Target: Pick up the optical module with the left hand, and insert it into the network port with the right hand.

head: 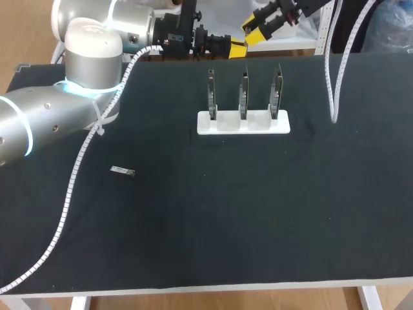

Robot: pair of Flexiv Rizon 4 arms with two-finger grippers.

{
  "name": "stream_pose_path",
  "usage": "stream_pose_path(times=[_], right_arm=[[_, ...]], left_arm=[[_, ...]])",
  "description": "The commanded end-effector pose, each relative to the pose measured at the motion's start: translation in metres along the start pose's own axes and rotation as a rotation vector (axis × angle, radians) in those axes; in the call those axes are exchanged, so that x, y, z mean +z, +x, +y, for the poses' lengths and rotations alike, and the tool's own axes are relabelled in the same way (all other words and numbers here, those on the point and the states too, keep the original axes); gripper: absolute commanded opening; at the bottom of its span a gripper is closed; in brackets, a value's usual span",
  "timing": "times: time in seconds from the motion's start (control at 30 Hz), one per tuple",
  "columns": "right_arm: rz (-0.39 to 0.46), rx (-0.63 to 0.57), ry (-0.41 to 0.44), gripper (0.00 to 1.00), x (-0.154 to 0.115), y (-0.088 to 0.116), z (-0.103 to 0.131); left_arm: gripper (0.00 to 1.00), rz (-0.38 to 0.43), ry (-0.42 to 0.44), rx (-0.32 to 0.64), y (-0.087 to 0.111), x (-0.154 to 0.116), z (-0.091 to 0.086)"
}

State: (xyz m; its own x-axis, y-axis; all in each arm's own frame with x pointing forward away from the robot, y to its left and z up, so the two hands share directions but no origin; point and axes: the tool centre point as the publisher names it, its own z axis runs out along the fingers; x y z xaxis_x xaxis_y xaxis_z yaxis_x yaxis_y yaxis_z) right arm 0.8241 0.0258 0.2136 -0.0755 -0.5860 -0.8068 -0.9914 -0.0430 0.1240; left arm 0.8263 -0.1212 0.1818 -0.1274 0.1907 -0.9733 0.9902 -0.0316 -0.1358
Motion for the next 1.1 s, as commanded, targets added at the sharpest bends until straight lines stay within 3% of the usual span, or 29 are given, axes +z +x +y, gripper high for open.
stream_pose_path(times=[0.03,0.57,0.6,0.63,0.67,1.1], right_arm=[[0.002,0.0,0.003,0.0,0.0,-0.0001,0.0019],[0.002,0.007,0.009,0.0,-0.0015,0.0022,0.0035],[0.002,0.007,0.008,0.0,-0.0013,0.002,0.0035],[0.001,0.007,0.008,0.0,-0.001,0.0018,0.0036],[0.0,0.006,0.008,0.0,-0.0008,0.0015,0.0037],[-0.006,0.003,0.006,0.0,-0.0002,0.0016,0.0043]], left_arm=[[0.0,0.0,-0.002,0.001,0.0002,-0.0003,-0.0009],[0.0,0.0,-0.002,0.001,0.0002,-0.0003,-0.0009],[0.35,0.0,-0.002,0.001,0.0002,-0.0003,-0.0009],[0.91,0.0,-0.002,0.001,0.0002,-0.0003,-0.0009],[1.0,0.0,-0.002,0.001,0.0002,-0.0003,-0.0009],[1.0,0.001,-0.004,0.004,0.0001,-0.0005,-0.0011]])
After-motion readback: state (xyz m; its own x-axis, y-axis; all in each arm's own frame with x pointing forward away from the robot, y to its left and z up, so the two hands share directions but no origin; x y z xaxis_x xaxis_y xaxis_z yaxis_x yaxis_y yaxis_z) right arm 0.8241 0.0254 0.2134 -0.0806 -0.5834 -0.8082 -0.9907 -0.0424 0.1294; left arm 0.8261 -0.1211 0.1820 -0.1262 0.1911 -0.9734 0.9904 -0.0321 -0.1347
